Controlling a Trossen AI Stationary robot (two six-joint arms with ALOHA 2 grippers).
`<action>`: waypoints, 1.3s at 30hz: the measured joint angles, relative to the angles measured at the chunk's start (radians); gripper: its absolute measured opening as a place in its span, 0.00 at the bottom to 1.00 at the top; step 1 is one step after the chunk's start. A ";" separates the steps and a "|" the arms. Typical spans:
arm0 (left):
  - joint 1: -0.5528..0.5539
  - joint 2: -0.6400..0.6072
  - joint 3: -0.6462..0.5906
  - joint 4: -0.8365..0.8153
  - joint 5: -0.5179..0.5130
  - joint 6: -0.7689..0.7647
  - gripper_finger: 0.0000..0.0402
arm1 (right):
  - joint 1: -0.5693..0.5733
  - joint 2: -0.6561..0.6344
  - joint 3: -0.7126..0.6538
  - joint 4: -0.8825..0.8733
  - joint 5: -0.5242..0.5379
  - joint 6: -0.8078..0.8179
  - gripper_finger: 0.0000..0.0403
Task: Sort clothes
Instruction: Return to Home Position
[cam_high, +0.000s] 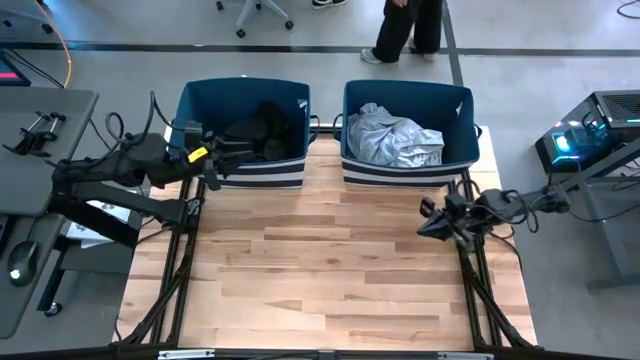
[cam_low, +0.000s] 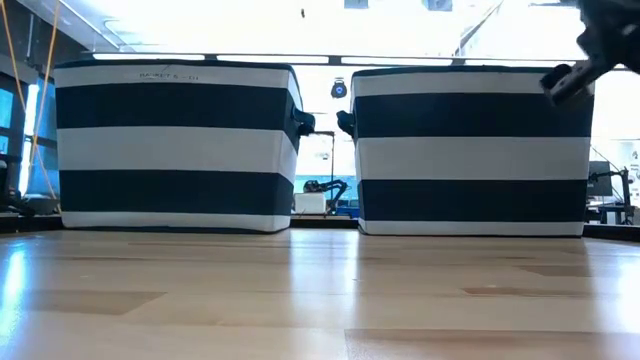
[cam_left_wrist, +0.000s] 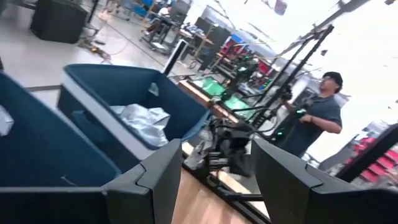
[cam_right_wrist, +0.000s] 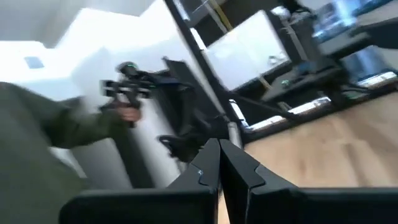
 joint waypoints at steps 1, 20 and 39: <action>0.000 0.004 0.000 0.013 0.010 0.000 0.45 | -0.014 0.002 0.003 -0.010 0.006 -0.013 0.00; 0.000 0.031 0.000 0.080 0.091 0.126 0.45 | -0.227 0.042 0.010 -0.228 0.275 -0.274 0.00; 0.000 -0.453 -0.352 -0.015 0.261 0.293 0.11 | -0.227 0.042 0.010 -0.226 0.272 -0.274 0.00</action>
